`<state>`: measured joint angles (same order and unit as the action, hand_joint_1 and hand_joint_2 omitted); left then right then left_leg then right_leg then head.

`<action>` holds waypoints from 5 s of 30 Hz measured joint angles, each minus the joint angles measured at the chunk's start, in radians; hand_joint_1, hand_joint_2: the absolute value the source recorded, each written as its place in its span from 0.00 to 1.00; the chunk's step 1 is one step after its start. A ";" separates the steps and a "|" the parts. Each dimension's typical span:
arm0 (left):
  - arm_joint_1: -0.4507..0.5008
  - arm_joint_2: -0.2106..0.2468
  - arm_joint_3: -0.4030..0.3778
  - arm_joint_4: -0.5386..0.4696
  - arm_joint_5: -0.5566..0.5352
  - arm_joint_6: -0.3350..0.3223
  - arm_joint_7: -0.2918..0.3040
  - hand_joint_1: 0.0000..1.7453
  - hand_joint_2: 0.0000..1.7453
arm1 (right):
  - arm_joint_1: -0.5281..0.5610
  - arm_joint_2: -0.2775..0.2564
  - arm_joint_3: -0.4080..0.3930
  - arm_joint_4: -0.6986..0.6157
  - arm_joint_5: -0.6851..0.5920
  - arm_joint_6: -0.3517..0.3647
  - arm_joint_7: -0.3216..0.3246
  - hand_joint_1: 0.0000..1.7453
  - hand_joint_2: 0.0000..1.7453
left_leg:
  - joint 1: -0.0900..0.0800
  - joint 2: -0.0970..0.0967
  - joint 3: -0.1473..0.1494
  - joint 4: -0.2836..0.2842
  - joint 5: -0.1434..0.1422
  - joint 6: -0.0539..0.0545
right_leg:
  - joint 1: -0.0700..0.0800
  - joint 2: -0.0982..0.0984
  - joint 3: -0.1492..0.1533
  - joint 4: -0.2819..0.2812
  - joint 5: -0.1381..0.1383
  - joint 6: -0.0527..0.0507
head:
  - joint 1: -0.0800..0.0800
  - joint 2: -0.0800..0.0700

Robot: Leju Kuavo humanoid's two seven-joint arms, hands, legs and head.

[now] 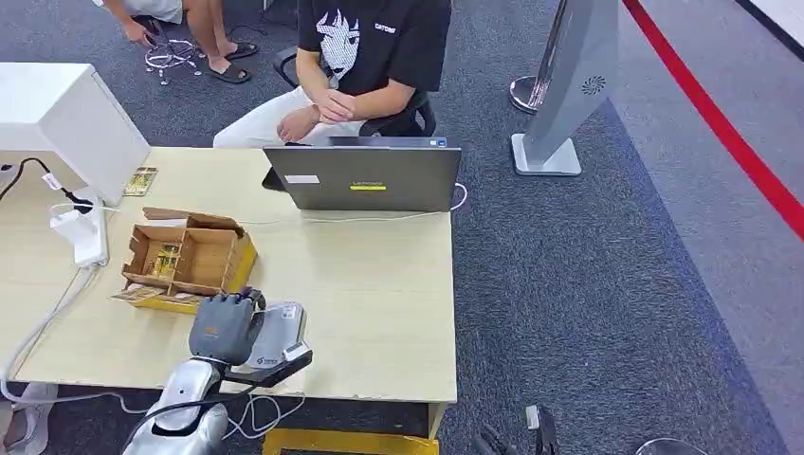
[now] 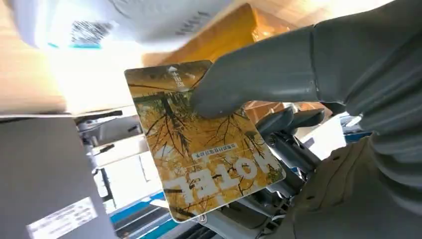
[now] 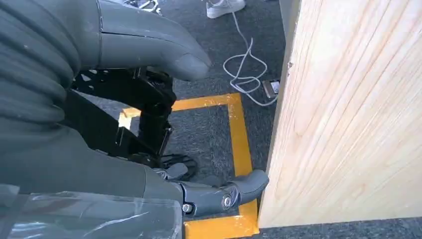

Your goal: Pass the card to the sensor for recognition and then transmit it.

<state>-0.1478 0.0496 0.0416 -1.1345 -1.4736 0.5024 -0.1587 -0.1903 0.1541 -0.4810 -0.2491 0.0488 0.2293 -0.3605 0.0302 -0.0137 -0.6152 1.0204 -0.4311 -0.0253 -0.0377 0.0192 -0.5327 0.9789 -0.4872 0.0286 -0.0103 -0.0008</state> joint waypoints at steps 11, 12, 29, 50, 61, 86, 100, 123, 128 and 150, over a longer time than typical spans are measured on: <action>-0.041 0.021 0.061 -0.146 0.043 0.005 -0.019 1.00 1.00 | 0.000 0.000 -0.004 0.000 0.014 0.005 0.004 0.00 1.00 | 0.000 0.000 0.000 0.000 0.000 0.000 | 0.000 0.000 0.000 0.000 0.000 0.000 | 0.000 0.000; -0.054 0.025 0.071 -0.162 0.060 -0.008 -0.027 1.00 1.00 | 0.000 0.000 -0.004 0.000 0.014 0.005 0.004 0.00 1.00 | 0.000 0.000 0.000 0.000 0.000 0.000 | 0.000 0.000 0.000 0.000 0.000 0.000 | 0.000 0.000; -0.125 0.032 0.201 -0.274 0.162 -0.052 -0.090 1.00 1.00 | -0.001 0.000 -0.015 0.000 0.023 0.022 0.005 0.00 1.00 | 0.000 0.000 0.000 0.000 0.000 0.000 | 0.000 0.000 0.000 0.001 0.000 0.000 | 0.000 0.000; -0.113 0.024 0.216 -0.272 0.172 -0.091 -0.133 0.00 1.00 | -0.001 0.000 -0.022 0.002 0.021 0.035 0.003 0.00 1.00 | 0.000 0.000 0.000 0.000 0.000 0.000 | 0.000 0.001 -0.001 0.000 0.000 0.000 | 0.000 0.000; 0.030 0.056 0.174 -0.228 0.269 -0.233 -0.203 0.00 1.00 | 0.006 0.000 -0.047 0.002 0.001 0.061 -0.010 0.00 1.00 | 0.000 0.002 -0.001 0.000 0.000 -0.001 | 0.000 0.002 -0.002 0.000 0.000 0.000 | 0.000 0.000; 0.120 0.117 0.145 -0.200 0.206 -0.140 -0.159 0.00 1.00 | 0.010 0.001 -0.047 0.002 0.019 0.043 -0.013 0.00 1.00 | 0.000 0.001 -0.001 0.000 0.000 -0.001 | 0.000 0.001 -0.002 0.000 0.000 0.000 | 0.000 0.000; 0.045 0.203 0.156 -0.048 0.038 0.022 -0.104 0.00 1.00 | 0.010 0.008 -0.047 0.001 0.037 0.058 -0.008 0.00 1.00 | 0.000 0.001 -0.001 0.000 0.000 -0.001 | 0.000 0.001 -0.001 0.001 0.000 0.000 | 0.001 0.000; -0.001 0.225 0.156 0.030 0.038 0.033 -0.114 1.00 1.00 | 0.009 0.010 -0.047 0.001 0.039 0.058 -0.008 0.00 1.00 | 0.000 0.001 -0.001 0.000 0.000 -0.001 | 0.000 0.001 -0.001 0.000 0.000 0.000 | 0.000 0.000; -0.006 0.222 0.156 0.030 0.045 0.037 -0.116 1.00 1.00 | 0.009 0.010 -0.047 0.001 0.039 0.059 -0.008 0.00 1.00 | 0.000 0.001 0.000 0.000 0.000 -0.001 | 0.000 0.001 -0.001 0.001 0.000 0.000 | 0.000 0.000; -0.069 0.147 0.158 -0.227 0.126 0.058 -0.167 1.00 1.00 | 0.009 0.013 -0.047 0.001 0.049 0.058 -0.005 0.00 1.00 | 0.000 0.001 0.000 0.000 0.000 0.000 | 0.000 0.001 -0.001 0.001 0.000 0.000 | 0.001 0.000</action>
<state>-0.2167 0.1965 0.1995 -1.3615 -1.3477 0.5604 -0.3254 -0.1817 0.1675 -0.5283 -0.2480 0.0977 0.2873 -0.3658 0.0305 -0.0128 -0.6156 1.0202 -0.4308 -0.0258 -0.0375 0.0203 -0.5339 0.9795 -0.4868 0.0288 -0.0095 -0.0011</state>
